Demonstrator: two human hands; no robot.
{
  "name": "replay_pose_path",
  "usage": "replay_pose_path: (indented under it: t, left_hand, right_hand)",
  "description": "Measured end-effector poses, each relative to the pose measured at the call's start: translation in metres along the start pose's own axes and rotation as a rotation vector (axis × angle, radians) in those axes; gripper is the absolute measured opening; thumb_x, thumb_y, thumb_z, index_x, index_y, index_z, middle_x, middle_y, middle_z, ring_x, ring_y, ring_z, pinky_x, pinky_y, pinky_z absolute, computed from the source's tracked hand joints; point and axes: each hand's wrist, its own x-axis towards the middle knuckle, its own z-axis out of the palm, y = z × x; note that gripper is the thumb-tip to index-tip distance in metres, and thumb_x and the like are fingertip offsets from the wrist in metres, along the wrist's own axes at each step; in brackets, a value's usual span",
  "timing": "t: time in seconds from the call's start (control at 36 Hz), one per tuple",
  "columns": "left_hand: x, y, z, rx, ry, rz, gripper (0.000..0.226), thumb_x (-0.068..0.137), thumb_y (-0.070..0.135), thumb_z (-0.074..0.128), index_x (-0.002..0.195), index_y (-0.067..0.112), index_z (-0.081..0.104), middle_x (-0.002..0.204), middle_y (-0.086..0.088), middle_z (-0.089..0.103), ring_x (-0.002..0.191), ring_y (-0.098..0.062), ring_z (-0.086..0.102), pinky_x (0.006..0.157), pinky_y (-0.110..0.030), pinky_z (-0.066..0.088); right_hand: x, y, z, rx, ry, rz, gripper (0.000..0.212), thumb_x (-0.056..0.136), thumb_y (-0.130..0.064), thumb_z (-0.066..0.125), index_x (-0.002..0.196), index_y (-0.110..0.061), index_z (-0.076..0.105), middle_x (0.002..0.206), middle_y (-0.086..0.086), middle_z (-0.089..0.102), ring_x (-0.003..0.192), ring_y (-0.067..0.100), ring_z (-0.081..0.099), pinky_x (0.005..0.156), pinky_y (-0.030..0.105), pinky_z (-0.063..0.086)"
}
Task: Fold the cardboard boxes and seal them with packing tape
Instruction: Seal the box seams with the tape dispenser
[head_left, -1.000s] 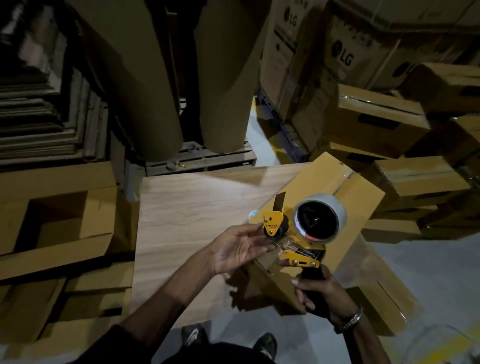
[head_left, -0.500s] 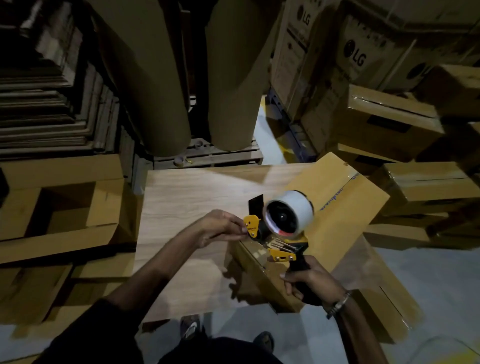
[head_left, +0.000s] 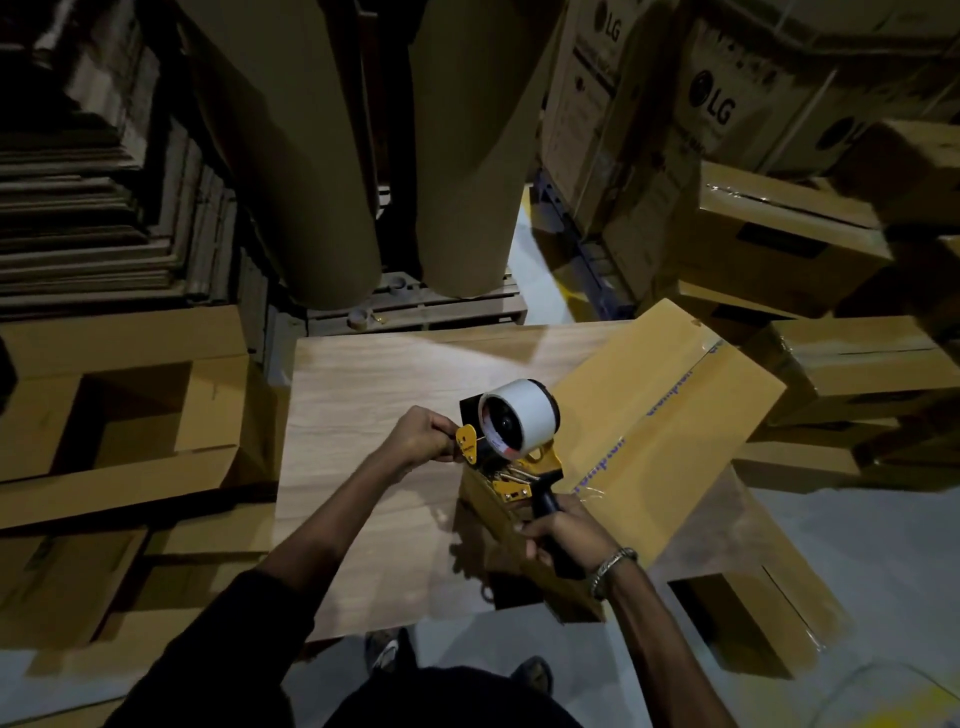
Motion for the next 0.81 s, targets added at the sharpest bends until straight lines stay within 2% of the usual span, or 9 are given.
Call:
replay_pose_path:
  t: [0.08, 0.17, 0.28, 0.33, 0.42, 0.53, 0.61, 0.69, 0.81]
  left_hand:
    - [0.002, -0.011, 0.002, 0.055, 0.016, 0.032, 0.034, 0.069, -0.015, 0.066, 0.069, 0.015, 0.083, 0.073, -0.021, 0.075, 0.067, -0.024, 0.068, 0.073, -0.040, 0.062]
    - [-0.002, -0.018, 0.003, 0.088, 0.056, 0.071, 0.033, 0.074, -0.009, 0.077, 0.061, 0.022, 0.079, 0.062, -0.001, 0.072, 0.059, -0.007, 0.064, 0.062, -0.025, 0.053]
    - [-0.009, -0.032, -0.001, 0.017, 0.070, 0.005, 0.019, 0.073, 0.011, 0.095, 0.089, 0.017, 0.084, 0.070, 0.002, 0.076, 0.062, -0.003, 0.066, 0.057, -0.022, 0.050]
    - [-0.010, -0.042, 0.001, 0.049, 0.087, 0.030, 0.026, 0.075, 0.008, 0.091, 0.095, 0.021, 0.083, 0.075, 0.004, 0.077, 0.068, -0.005, 0.068, 0.067, -0.024, 0.052]
    - [-0.012, -0.048, 0.006, 0.028, 0.238, 0.149, 0.023, 0.089, 0.003, 0.075, 0.098, 0.023, 0.082, 0.096, 0.006, 0.080, 0.090, -0.011, 0.074, 0.079, -0.022, 0.054]
    - [-0.022, -0.036, 0.012, -0.150, 0.258, 0.212, 0.018, 0.105, 0.018, 0.063, 0.110, 0.014, 0.081, 0.105, 0.002, 0.080, 0.095, -0.008, 0.074, 0.085, -0.022, 0.056]
    - [-0.029, -0.024, 0.023, -0.235, 0.206, 0.126, 0.031, 0.108, 0.035, 0.058, 0.111, 0.014, 0.079, 0.100, 0.002, 0.078, 0.082, -0.008, 0.070, 0.076, -0.025, 0.057]
    - [-0.028, -0.022, 0.030, -0.384, 0.215, -0.048, 0.044, 0.100, 0.051, 0.065, 0.105, 0.008, 0.074, 0.085, -0.005, 0.070, 0.068, -0.015, 0.065, 0.068, -0.034, 0.059]
    - [-0.029, -0.019, 0.033, -0.478, 0.049, -0.229, 0.036, 0.093, 0.038, 0.079, 0.097, 0.004, 0.069, 0.078, -0.013, 0.070, 0.065, -0.024, 0.068, 0.069, -0.037, 0.065]
  right_hand:
    - [0.001, 0.000, 0.002, -0.025, -0.002, -0.016, 0.004, 0.086, 0.007, 0.063, 0.088, 0.004, 0.064, 0.065, 0.022, 0.064, 0.041, 0.021, 0.044, 0.046, 0.025, 0.037]
    - [0.002, 0.003, -0.001, -0.029, -0.007, -0.028, 0.008, 0.087, 0.007, 0.063, 0.081, 0.002, 0.066, 0.062, 0.021, 0.063, 0.040, 0.021, 0.044, 0.046, 0.026, 0.036]
    - [0.002, 0.008, -0.006, 0.004, -0.027, -0.021, 0.010, 0.088, 0.007, 0.063, 0.081, 0.005, 0.069, 0.060, 0.020, 0.063, 0.039, 0.021, 0.043, 0.046, 0.026, 0.036]
    - [0.003, 0.011, -0.008, 0.048, -0.032, -0.027, 0.020, 0.088, 0.008, 0.063, 0.078, -0.003, 0.075, 0.060, 0.020, 0.062, 0.038, 0.020, 0.042, 0.046, 0.026, 0.035]
    - [0.004, 0.014, -0.010, 0.087, -0.049, -0.027, 0.025, 0.090, 0.007, 0.062, 0.105, -0.004, 0.078, 0.062, 0.021, 0.061, 0.039, 0.020, 0.040, 0.047, 0.026, 0.037]
    - [0.005, 0.014, -0.008, 0.112, -0.059, -0.038, 0.033, 0.084, 0.002, 0.067, 0.115, -0.003, 0.076, 0.062, 0.021, 0.061, 0.039, 0.020, 0.040, 0.048, 0.028, 0.036]
    - [0.005, 0.013, -0.006, 0.129, -0.040, -0.034, 0.042, 0.073, -0.008, 0.070, 0.114, -0.001, 0.076, 0.060, 0.021, 0.061, 0.037, 0.019, 0.040, 0.045, 0.026, 0.036]
    - [0.003, 0.014, -0.006, 0.111, -0.032, -0.039, 0.026, 0.083, 0.002, 0.067, 0.108, 0.005, 0.074, 0.060, 0.020, 0.062, 0.038, 0.019, 0.041, 0.046, 0.025, 0.038]
    - [0.002, 0.012, -0.006, 0.083, -0.011, -0.028, 0.009, 0.085, 0.005, 0.067, 0.077, 0.004, 0.070, 0.058, 0.019, 0.063, 0.037, 0.019, 0.042, 0.047, 0.026, 0.038]
